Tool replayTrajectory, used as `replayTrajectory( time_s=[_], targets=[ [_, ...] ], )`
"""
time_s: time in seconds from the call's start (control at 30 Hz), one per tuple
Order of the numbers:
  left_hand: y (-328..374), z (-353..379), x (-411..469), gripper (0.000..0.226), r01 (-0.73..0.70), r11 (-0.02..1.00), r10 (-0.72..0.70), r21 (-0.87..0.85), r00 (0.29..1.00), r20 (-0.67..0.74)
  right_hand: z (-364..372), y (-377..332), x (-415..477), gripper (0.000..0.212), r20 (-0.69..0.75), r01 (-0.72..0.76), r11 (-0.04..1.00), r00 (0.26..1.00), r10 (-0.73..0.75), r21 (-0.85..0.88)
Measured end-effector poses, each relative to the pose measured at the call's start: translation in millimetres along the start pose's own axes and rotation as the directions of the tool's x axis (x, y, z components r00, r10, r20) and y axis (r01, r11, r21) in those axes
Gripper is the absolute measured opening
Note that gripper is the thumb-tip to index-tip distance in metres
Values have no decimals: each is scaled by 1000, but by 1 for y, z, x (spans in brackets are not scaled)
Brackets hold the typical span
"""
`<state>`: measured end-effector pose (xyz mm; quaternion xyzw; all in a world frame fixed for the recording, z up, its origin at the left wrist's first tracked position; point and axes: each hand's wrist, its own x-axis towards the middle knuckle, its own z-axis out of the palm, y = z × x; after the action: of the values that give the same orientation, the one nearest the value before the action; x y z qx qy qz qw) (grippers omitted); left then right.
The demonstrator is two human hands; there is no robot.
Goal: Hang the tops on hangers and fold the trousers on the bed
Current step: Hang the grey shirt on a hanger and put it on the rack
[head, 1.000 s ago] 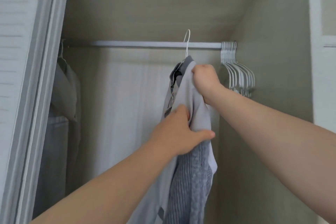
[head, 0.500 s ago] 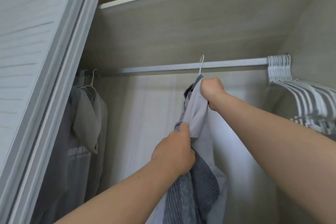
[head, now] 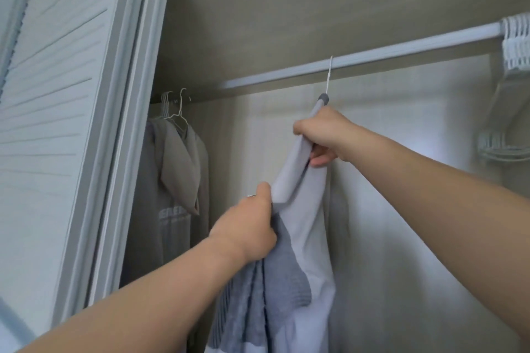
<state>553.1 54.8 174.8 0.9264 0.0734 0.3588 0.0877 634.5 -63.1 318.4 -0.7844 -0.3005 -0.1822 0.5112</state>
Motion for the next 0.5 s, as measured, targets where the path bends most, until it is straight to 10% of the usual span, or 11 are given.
replayTrajectory(
  time_s=[0.13,0.33,0.5],
  targets=[
    [-29,-4,-11,27,46,997,-48,58,998,34,16,-9,-25,60,-25,70,955,996,-81,-289],
    [-57,-19,-27,25,103,991,-107,85,993,45,40,-4,-15,22,-86,243,914,955,-284,-325],
    [-76,-31,-34,27,145,977,-156,158,986,61,76,10,3,33,-31,318,935,945,-326,-158]
  ],
)
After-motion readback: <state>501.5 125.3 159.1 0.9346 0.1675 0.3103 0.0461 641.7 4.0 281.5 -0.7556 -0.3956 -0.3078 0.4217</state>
